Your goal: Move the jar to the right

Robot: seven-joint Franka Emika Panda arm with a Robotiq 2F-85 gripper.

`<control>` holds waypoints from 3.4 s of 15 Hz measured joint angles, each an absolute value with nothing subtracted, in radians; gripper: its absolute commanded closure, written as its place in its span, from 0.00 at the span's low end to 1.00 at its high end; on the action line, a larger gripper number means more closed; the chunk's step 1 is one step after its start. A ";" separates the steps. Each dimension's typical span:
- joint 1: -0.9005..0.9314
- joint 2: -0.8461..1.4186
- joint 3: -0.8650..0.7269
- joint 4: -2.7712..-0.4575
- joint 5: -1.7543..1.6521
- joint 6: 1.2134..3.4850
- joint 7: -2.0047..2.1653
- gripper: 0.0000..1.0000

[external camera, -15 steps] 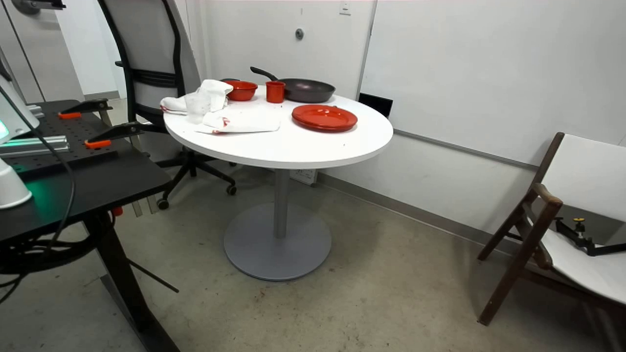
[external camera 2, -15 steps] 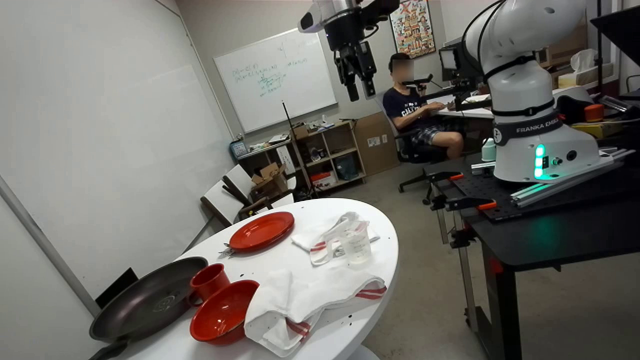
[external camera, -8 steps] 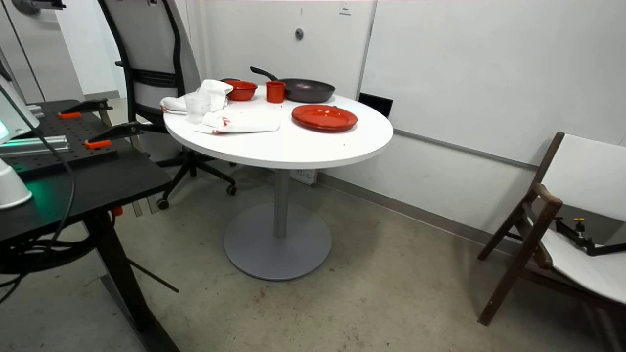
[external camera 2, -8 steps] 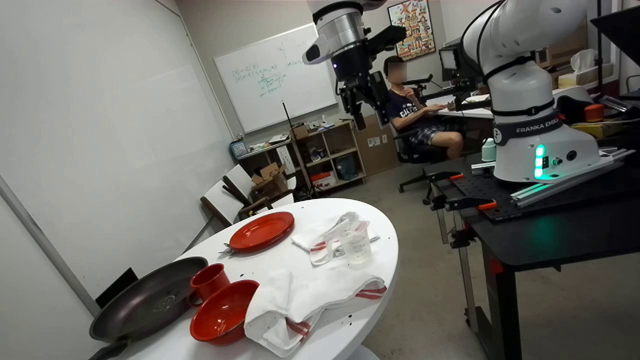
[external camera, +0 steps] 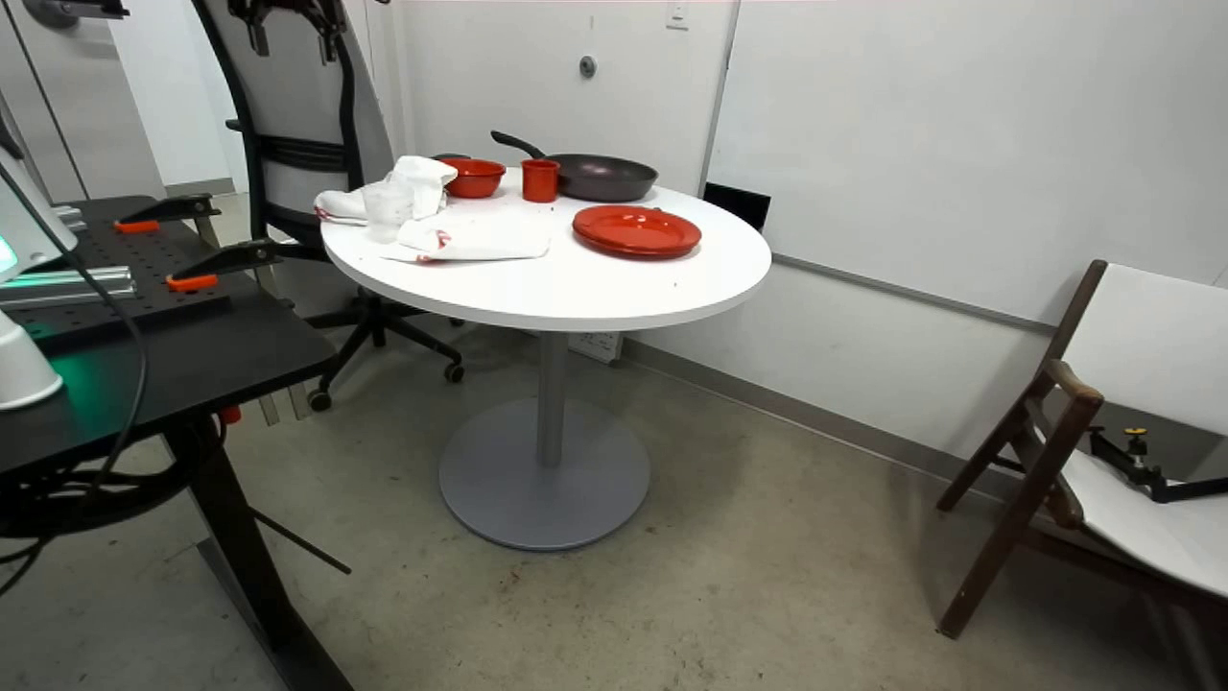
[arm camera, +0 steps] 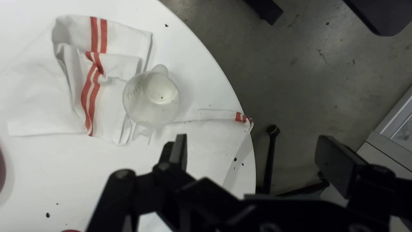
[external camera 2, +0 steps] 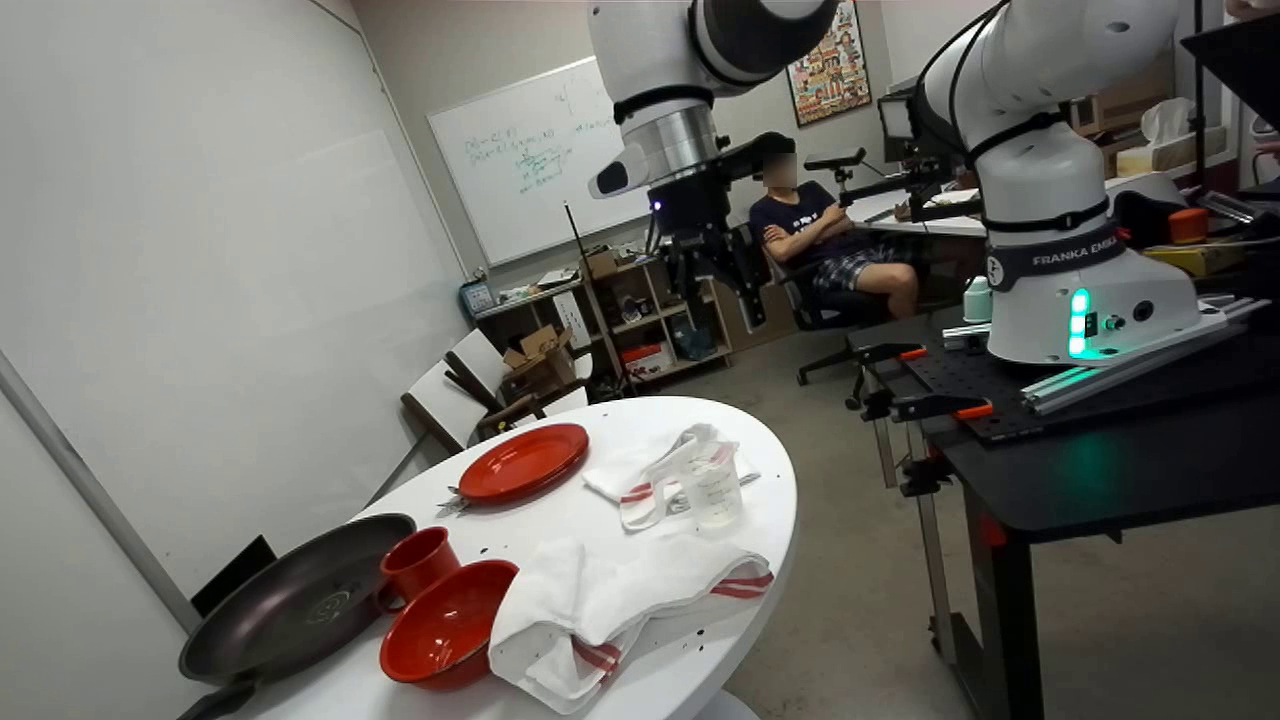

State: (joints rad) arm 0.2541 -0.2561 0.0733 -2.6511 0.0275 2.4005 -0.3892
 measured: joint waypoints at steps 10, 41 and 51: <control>0.191 0.118 0.085 -2.494 -0.066 2.589 -0.474 0.00; 0.113 0.428 0.119 -2.441 -0.203 2.667 -0.413 0.00; 0.112 0.473 0.121 -2.389 -0.207 2.673 -0.413 0.77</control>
State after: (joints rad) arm 0.1118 0.4727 0.1209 -2.3888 -0.2068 2.6730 -0.4128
